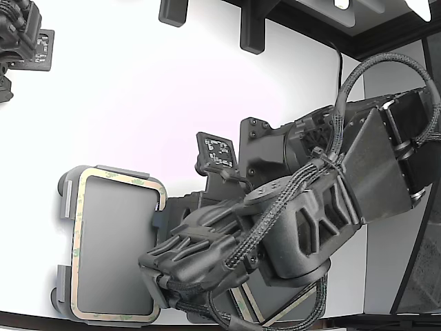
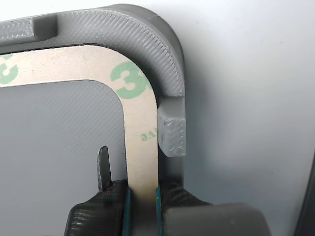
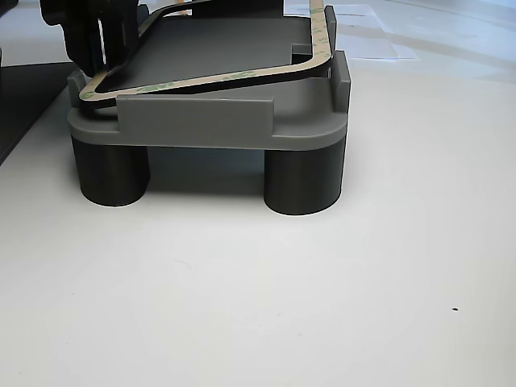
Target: Move top rectangular frame to the holder.
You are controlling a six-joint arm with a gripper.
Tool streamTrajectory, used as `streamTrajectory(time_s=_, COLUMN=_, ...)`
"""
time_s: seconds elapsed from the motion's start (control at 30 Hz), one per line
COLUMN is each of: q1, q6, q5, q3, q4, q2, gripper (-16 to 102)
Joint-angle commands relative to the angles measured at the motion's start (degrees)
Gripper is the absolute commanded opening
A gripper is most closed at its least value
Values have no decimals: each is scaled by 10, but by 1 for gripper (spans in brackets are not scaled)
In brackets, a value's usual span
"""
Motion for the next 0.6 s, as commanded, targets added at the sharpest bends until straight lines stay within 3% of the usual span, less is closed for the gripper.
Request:
streamTrajectory(time_s=0.0, q1=-7, q6=-3, q5=-4, q3=-14, q4=6, q2=16, gripper=-6)
streamTrajectory(time_s=0.03, q1=-6, q6=-5, q5=-4, q3=-15, q4=6, q2=16, gripper=14)
streamTrajectory(time_s=0.07, q1=-6, q6=-8, q5=-3, q3=-17, q4=6, q2=17, gripper=62)
streamTrajectory(time_s=0.1, q1=-5, q6=-11, q5=-2, q3=-19, q4=6, q2=17, gripper=97)
streamTrajectory(time_s=0.27, q1=-1, q6=-30, q5=10, q3=-41, q4=6, q2=18, gripper=100)
streamTrajectory(time_s=0.37, q1=5, q6=-67, q5=43, q3=-67, q4=5, q2=27, gripper=100)
streamTrajectory(time_s=0.57, q1=31, q6=-239, q5=215, q3=-79, q4=-13, q2=106, gripper=100)
